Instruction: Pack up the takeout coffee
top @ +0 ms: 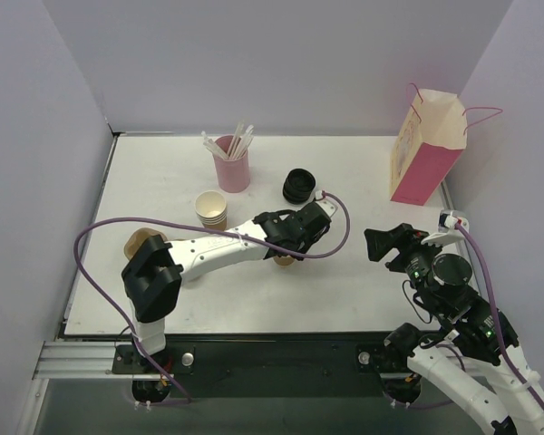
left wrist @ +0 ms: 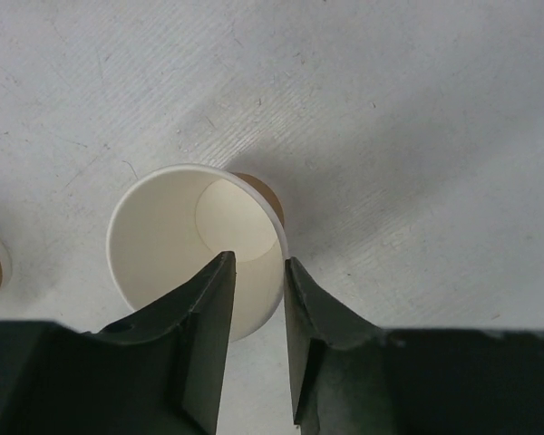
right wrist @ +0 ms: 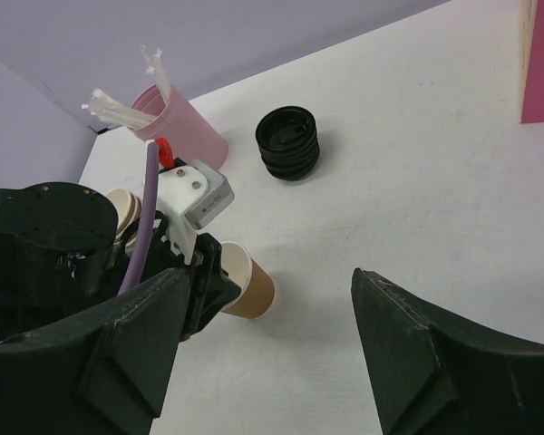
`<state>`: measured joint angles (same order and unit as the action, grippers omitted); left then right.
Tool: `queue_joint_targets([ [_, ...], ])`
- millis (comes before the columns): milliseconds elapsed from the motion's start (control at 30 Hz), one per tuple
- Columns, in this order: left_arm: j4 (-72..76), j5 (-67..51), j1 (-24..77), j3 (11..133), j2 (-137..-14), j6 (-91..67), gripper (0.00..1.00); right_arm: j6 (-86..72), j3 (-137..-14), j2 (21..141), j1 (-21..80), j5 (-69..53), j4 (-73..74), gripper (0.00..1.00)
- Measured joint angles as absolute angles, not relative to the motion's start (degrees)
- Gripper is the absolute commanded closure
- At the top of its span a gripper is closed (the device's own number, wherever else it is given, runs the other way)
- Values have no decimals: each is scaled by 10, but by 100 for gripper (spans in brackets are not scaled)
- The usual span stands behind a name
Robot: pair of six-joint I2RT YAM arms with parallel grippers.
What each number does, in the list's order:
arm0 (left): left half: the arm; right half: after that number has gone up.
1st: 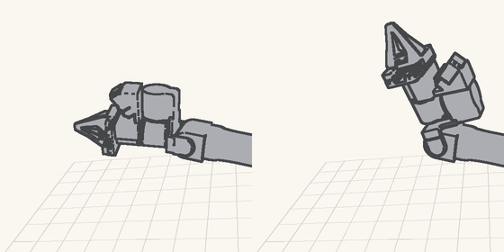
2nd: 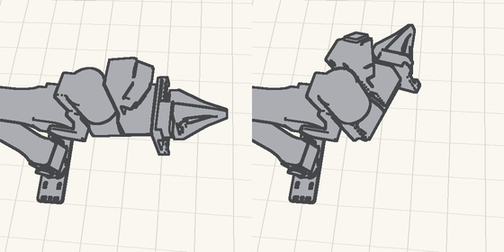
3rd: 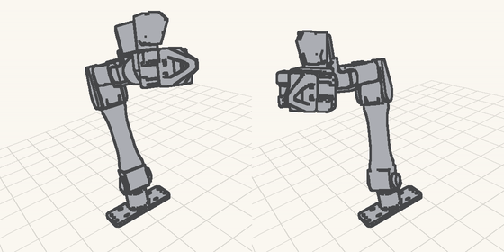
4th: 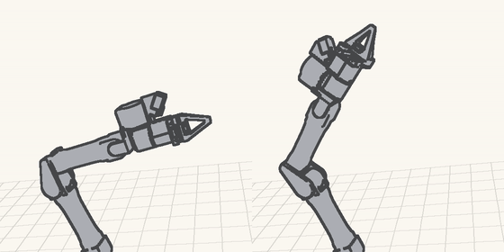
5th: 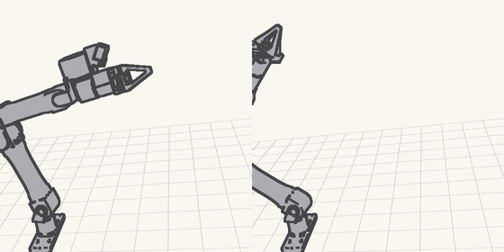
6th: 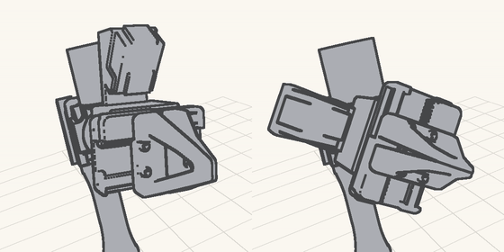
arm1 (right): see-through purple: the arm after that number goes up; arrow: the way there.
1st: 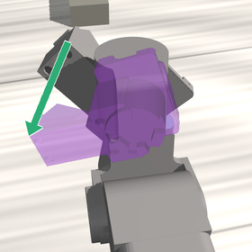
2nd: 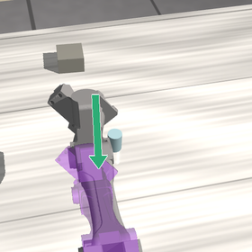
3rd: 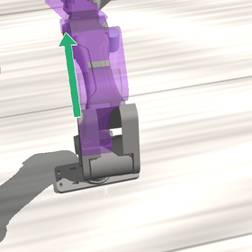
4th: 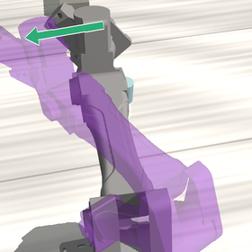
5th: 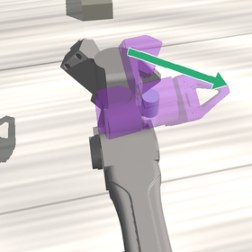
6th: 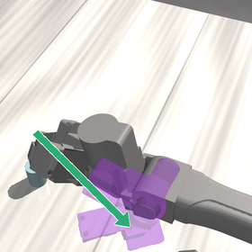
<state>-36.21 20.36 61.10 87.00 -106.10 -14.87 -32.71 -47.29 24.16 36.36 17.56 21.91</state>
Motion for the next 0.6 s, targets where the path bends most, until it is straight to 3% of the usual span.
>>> queue_joint_targets([
  [267,-370,188,597,878,-1007,-146,15,-323,-488,286,364,179,215,26],
  [600,-314,151,472,771,-751,-106,3,-296,-577,532,324,168,154,27],
])
